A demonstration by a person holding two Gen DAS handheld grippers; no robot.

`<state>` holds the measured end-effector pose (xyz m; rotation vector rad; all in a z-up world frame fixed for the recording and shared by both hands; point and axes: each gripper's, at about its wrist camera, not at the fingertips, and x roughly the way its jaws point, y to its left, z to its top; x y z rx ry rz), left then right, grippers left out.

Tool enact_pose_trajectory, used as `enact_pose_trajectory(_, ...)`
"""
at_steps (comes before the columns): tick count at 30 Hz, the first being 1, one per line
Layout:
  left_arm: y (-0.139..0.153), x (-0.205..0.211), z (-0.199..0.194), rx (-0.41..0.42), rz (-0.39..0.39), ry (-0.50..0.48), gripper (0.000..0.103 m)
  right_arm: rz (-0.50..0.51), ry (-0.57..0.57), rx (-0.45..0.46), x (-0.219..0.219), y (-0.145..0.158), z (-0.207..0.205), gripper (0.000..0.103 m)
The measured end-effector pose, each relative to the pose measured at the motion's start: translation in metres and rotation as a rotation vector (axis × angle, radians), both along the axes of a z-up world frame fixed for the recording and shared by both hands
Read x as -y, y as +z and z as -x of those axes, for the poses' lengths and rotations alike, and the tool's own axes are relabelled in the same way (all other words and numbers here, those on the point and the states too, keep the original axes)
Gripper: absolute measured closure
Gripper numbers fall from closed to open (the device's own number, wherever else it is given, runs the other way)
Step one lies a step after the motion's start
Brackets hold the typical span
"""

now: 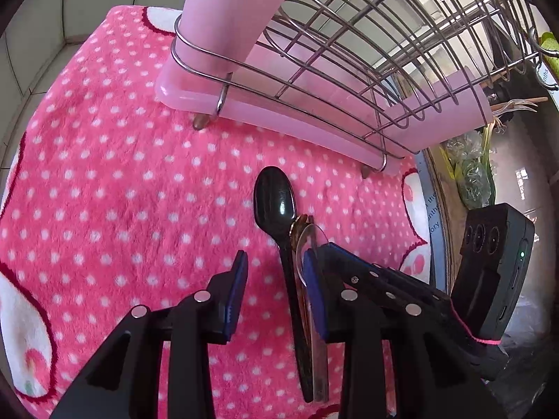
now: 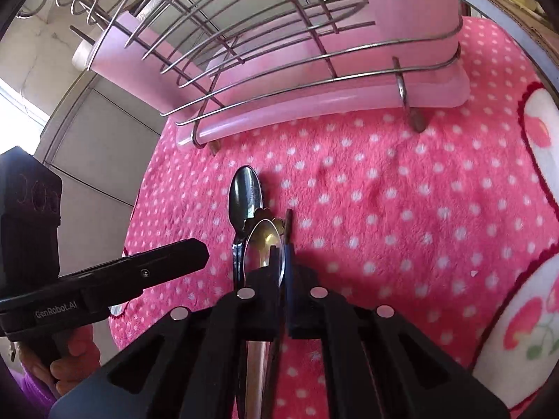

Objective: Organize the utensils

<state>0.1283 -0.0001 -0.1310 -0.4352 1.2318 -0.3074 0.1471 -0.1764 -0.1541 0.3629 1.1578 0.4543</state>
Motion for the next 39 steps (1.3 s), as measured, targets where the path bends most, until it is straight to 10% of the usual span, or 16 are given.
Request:
enact_pose_trajectory(18, -0.028, 0.046, -0.031, -0.073, -0.082, -0.02, 0.094, -0.01, -0.146, 0.075, 0.057, 0.018, 0.02, 0.1)
enact_pose_trajectory(29, -0.006, 0.01, -0.012, 0.008, -0.121, 0.008, 0.095, 0.032, -0.178, 0.082, 0.068, 0.021, 0.025, 0.1)
enact_pose_trajectory(39, -0.02, 0.008, -0.036, -0.106, -0.23, -0.102, 0.091, 0.06, -0.155, -0.021, 0.067, 0.008, 0.011, 0.1)
